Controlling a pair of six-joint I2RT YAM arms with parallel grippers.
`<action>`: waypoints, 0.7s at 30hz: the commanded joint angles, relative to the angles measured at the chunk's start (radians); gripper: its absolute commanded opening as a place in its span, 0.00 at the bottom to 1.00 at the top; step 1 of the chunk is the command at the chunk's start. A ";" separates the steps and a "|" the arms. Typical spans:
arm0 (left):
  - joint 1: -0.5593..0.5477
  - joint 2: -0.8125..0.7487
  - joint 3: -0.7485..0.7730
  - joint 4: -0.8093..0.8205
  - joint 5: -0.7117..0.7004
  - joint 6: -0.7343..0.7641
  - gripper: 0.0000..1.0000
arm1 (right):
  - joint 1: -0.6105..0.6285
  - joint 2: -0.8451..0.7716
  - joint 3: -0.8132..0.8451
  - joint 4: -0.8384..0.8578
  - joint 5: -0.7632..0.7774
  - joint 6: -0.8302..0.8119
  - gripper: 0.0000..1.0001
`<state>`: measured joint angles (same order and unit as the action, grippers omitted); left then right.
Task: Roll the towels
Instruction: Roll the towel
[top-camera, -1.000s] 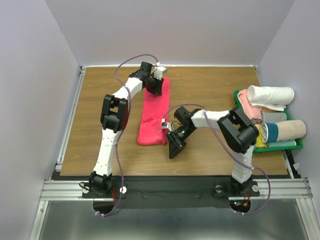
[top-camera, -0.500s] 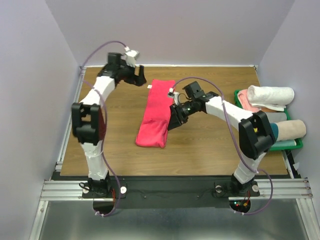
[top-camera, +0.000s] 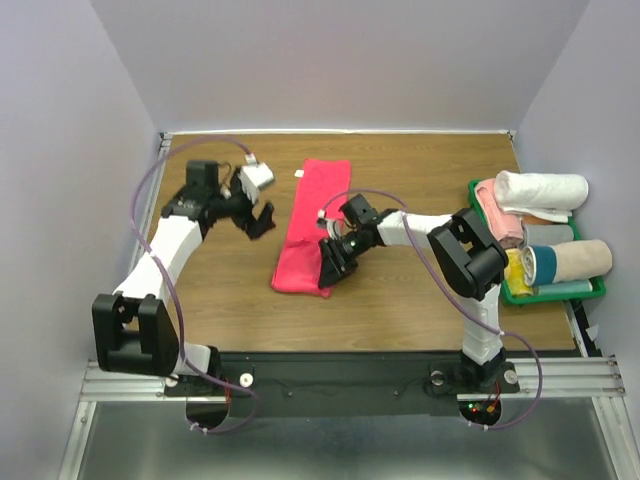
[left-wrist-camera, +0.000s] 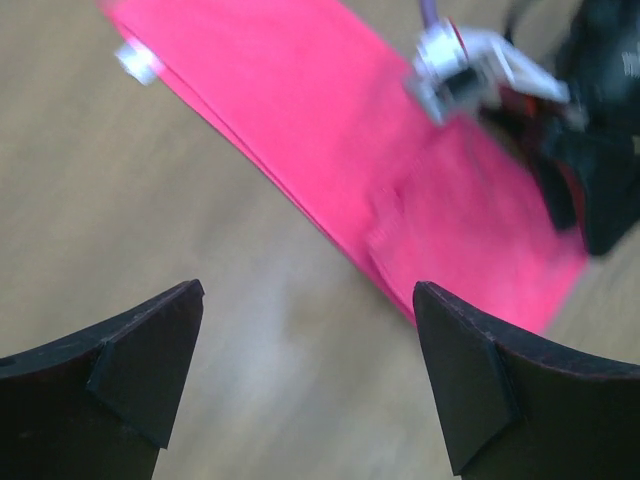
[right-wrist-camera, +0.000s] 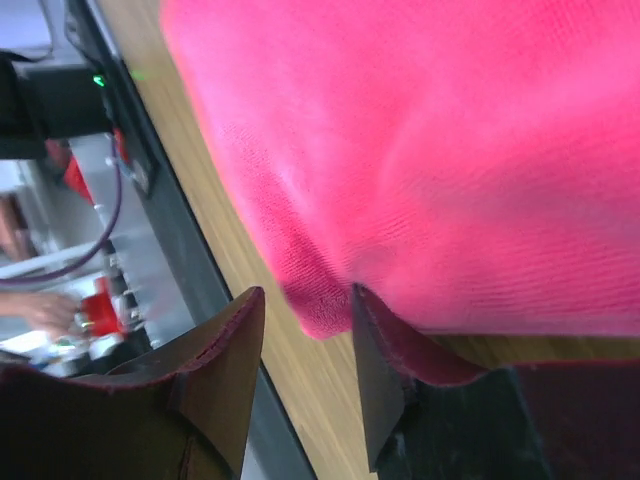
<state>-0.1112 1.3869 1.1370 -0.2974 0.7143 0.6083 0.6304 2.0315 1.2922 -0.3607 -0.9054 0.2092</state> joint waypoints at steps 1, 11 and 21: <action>-0.114 -0.170 -0.187 -0.091 -0.051 0.302 0.96 | -0.006 0.003 -0.073 -0.033 0.069 -0.088 0.46; -0.594 -0.430 -0.629 0.179 -0.374 0.354 0.89 | -0.014 0.024 -0.039 -0.222 0.293 -0.301 0.41; -0.709 -0.339 -0.724 0.348 -0.473 0.438 0.77 | -0.021 -0.120 0.005 -0.316 0.192 -0.384 0.37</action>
<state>-0.8066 1.0370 0.4404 -0.0570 0.2863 0.9890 0.6220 1.9709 1.2667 -0.6136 -0.7628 -0.1108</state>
